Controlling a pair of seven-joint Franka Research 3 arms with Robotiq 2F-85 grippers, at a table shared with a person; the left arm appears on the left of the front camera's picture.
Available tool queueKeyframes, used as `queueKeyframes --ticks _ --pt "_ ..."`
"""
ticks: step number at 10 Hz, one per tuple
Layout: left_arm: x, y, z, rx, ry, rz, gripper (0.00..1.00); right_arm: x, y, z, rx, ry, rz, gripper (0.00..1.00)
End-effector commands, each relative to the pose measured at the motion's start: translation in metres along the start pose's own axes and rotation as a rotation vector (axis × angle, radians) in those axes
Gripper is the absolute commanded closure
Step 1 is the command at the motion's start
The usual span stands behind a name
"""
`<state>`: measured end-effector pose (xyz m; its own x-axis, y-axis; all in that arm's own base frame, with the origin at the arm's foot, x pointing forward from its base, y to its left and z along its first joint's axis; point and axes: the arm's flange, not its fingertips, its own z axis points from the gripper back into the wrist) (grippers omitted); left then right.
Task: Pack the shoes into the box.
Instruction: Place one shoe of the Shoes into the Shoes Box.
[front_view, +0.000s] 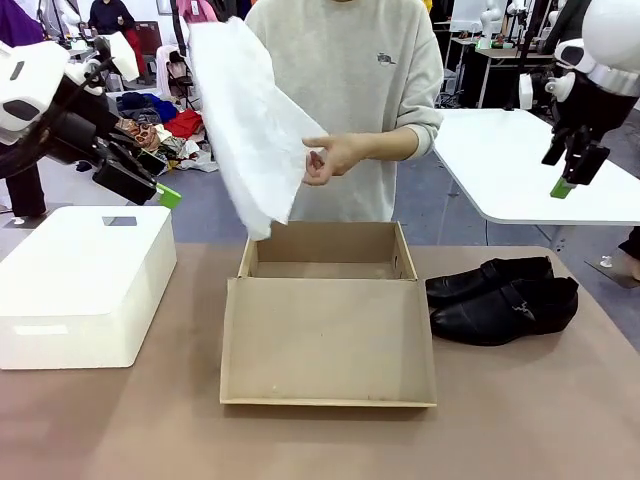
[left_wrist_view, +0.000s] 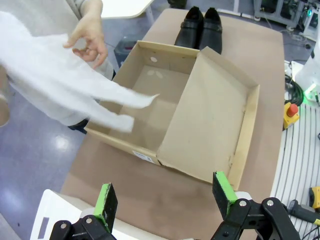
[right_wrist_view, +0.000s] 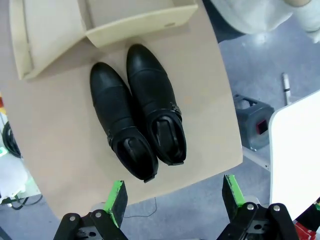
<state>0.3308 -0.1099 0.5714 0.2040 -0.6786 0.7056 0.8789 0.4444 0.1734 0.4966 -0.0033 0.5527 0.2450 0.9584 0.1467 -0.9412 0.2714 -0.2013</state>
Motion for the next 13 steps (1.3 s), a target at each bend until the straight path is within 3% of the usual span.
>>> queueKeyframes --ticks 1,10,13 --pt "0.000 0.000 0.000 -0.007 -0.005 0.000 0.00 -0.005 -0.018 -0.007 0.041 -0.025 -0.010 0.00" --pt "0.000 0.000 0.000 -0.007 -0.005 0.000 0.00 -0.005 -0.013 -0.019 0.033 0.000 -0.040 0.00" --pt "0.000 0.000 0.000 -0.007 -0.005 0.000 0.00 -0.015 -0.039 -0.048 0.059 0.031 0.069 0.00"
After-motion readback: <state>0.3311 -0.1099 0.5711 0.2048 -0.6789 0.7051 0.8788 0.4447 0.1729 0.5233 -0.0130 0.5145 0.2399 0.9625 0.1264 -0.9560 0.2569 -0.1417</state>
